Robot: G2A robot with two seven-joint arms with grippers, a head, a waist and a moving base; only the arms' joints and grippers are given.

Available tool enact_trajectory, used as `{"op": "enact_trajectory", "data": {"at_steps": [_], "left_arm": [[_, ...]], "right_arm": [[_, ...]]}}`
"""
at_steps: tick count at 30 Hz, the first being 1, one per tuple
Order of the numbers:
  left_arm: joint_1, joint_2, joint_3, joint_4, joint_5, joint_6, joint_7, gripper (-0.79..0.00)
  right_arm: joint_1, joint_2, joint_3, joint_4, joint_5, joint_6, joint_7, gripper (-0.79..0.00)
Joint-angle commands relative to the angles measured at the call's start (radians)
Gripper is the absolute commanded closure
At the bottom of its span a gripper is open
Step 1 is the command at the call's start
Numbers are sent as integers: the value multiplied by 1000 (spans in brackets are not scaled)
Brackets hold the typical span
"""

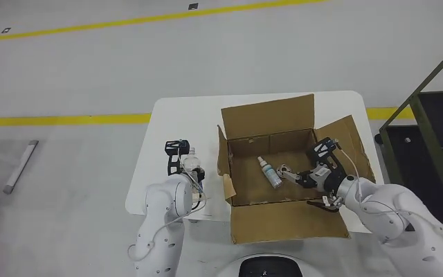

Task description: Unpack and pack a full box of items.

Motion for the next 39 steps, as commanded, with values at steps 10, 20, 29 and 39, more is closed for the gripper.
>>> {"op": "enact_trajectory", "data": {"at_steps": [10, 20, 29, 39], "left_arm": [[-43, 1, -2, 79, -28, -31, 48, 0], [-52, -1, 0, 127, -21, 16, 64, 0], [-36, 4, 15, 138, 61, 6, 31, 0], [-17, -5, 59, 183, 87, 68, 36, 0]], "right_arm": [[0, 0, 0, 0, 0, 0, 0, -785], [0, 0, 0, 0, 0, 0, 0, -785], [0, 0, 0, 0, 0, 0, 0, -785], [0, 0, 0, 0, 0, 0, 0, -785]]}}
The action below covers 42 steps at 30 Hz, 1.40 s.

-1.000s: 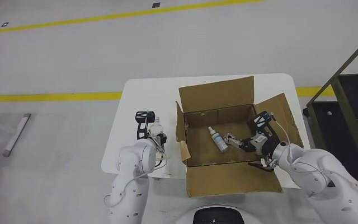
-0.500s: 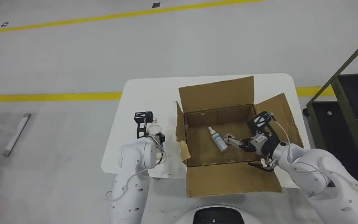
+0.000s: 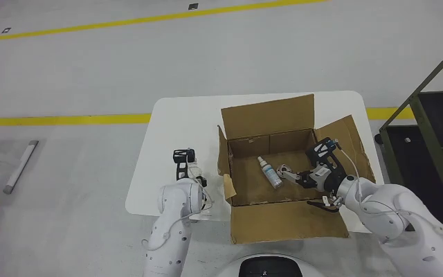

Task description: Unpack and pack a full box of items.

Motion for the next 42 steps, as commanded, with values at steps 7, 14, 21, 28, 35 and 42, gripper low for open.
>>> {"op": "enact_trajectory", "data": {"at_steps": [7, 14, 21, 28, 35, 42], "left_arm": [[26, -2, -2, 4, 15, 22, -8, 0], [13, -8, 20, 85, 17, 28, 50, 0], [-24, -18, 39, 178, 6, 51, 96, 0], [-44, -25, 54, 229, -8, 52, 83, -785], [-65, -32, 65, 247, -23, 54, 73, -785], [-60, -33, 60, 208, -12, 61, 76, -785]], "right_arm": [[0, 0, 0, 0, 0, 0, 0, -785], [0, 0, 0, 0, 0, 0, 0, -785], [0, 0, 0, 0, 0, 0, 0, -785], [0, 0, 0, 0, 0, 0, 0, -785], [0, 0, 0, 0, 0, 0, 0, -785], [30, -1, -12, -24, -23, 32, 35, -785]]}}
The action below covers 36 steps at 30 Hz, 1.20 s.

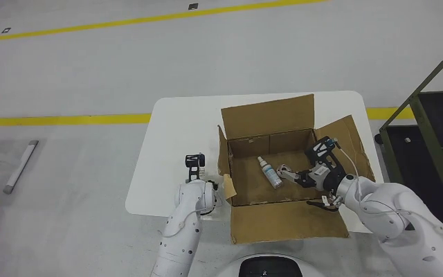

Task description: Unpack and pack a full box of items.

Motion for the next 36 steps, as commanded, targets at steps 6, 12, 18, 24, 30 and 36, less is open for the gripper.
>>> {"op": "enact_trajectory", "data": {"at_steps": [6, 12, 18, 24, 30, 36], "left_arm": [[20, 2, -27, -68, 27, 32, 5, -785], [45, 4, -44, -113, 44, 28, 13, -785], [62, 5, -56, -141, 59, 28, 18, -785], [62, 5, -56, -141, 59, 28, 18, -785], [62, 5, -56, -141, 59, 28, 18, -785], [62, 5, -56, -141, 59, 28, 18, -785]], "right_arm": [[132, -9, -106, 22, -99, 110, 233, -785], [235, -22, -205, 89, -180, 131, 321, -785], [235, -22, -205, 89, -180, 131, 321, -785], [235, -22, -205, 89, -180, 131, 321, -785], [236, -32, -245, 116, -219, 172, 270, -785], [333, -69, -376, 249, -235, 235, 250, -785]]}}
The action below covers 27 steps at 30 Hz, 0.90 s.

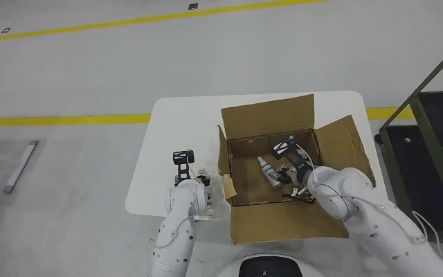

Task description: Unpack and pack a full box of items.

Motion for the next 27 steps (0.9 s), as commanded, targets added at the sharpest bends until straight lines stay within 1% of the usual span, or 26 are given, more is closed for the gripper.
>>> {"op": "enact_trajectory", "data": {"at_steps": [1, 5, 7, 9, 10, 11, 12, 14, 16, 17, 19, 21, 22, 23, 25, 26, 27], "left_arm": [[0, 0, 0, 0, 0, 0, 0, -785], [0, 0, 0, 0, 0, 0, 0, -785], [0, 0, 0, 0, 0, 0, 0, -785], [0, 0, 0, 0, 0, 0, 0, -785], [0, 0, 0, 0, 0, 0, 0, -785], [0, 0, 0, 0, 0, 0, 0, -785], [0, 0, 0, 0, 0, 0, 0, -785], [0, 0, 0, 0, 0, 0, 0, -785], [0, 0, 0, 0, 0, 0, 0, -785], [0, 0, 0, 0, 0, 0, 0, -785], [0, 0, 0, 0, 0, 0, 0, -785], [0, 0, 0, 0, 0, 0, 0, -785], [0, 0, 0, 0, 0, 0, 0, -785], [0, 0, 0, 0, 0, 0, 0, -785], [0, 0, 0, 0, 0, 0, 0, -785], [0, 0, 0, 0, 0, 0, 0, -785], [0, 0, 0, 0, 0, 0, 0, -785]], "right_arm": [[40, -13, -45, 55, -3, 15, -13, -785], [126, -52, -137, 187, 30, 51, -41, -782], [165, -71, -179, 251, 45, 56, -45, -680], [197, -89, -213, 308, 65, 57, -50, -619], [211, -97, -227, 334, 69, 59, -55, -628], [223, -104, -239, 358, 77, 60, -57, -674], [233, -111, -248, 379, 86, 59, -61, -683], [248, -124, -266, 420, 96, 60, -71, -637], [259, -135, -278, 455, 108, 60, -80, -640], [265, -140, -285, 469, 106, 61, -82, -619], [272, -148, -293, 489, 109, 63, -89, -548], [275, -156, -298, 502, 116, 66, -92, -545], [276, -159, -300, 508, 116, 66, -92, -496], [277, -161, -301, 514, 117, 67, -92, -508], [278, -167, -302, 524, 121, 66, -94, -456], [279, -169, -304, 531, 120, 66, -95, -397], [280, -171, -305, 535, 119, 65, -97, -379]]}}
